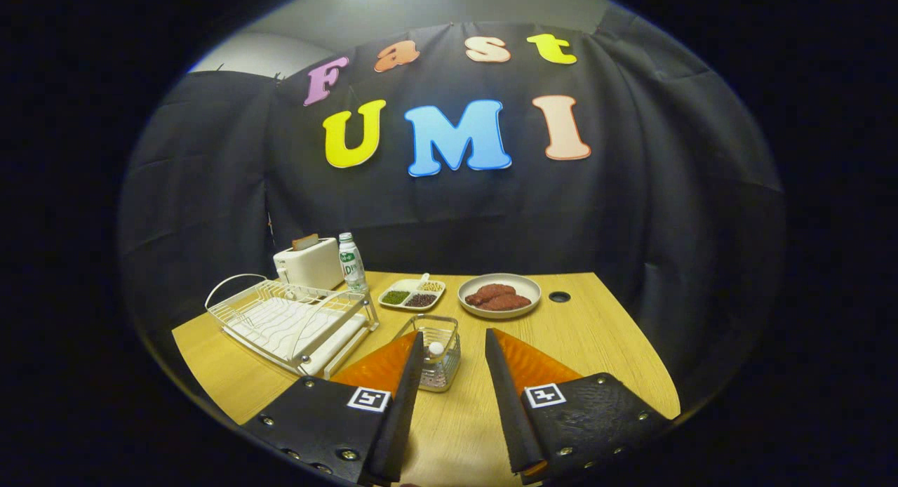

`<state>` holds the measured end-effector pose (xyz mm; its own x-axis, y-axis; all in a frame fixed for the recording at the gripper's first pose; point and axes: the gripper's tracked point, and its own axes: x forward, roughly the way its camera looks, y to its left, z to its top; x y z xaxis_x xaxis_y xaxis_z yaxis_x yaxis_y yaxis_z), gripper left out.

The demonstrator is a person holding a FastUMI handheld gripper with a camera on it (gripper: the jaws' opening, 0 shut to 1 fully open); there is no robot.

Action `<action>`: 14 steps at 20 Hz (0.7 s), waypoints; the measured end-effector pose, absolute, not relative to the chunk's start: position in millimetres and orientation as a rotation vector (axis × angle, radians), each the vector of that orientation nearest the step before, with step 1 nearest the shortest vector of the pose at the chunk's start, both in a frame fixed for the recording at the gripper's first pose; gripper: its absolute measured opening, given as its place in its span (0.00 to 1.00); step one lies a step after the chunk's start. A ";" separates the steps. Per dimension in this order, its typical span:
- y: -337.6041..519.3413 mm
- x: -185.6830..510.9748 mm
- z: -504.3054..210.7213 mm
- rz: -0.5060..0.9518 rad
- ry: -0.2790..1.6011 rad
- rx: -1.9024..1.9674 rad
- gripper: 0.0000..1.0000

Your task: Take the plate from the dish rack, then take the spoon from the basket and place it into the plate.

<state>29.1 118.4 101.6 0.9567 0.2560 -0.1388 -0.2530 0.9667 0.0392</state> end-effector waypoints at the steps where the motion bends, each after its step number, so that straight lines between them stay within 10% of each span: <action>1: 120.7 34.0 102.6 0.257 0.122 0.017 0.55; 14: 150.7 106.4 55.1 0.231 0.029 0.013 0.52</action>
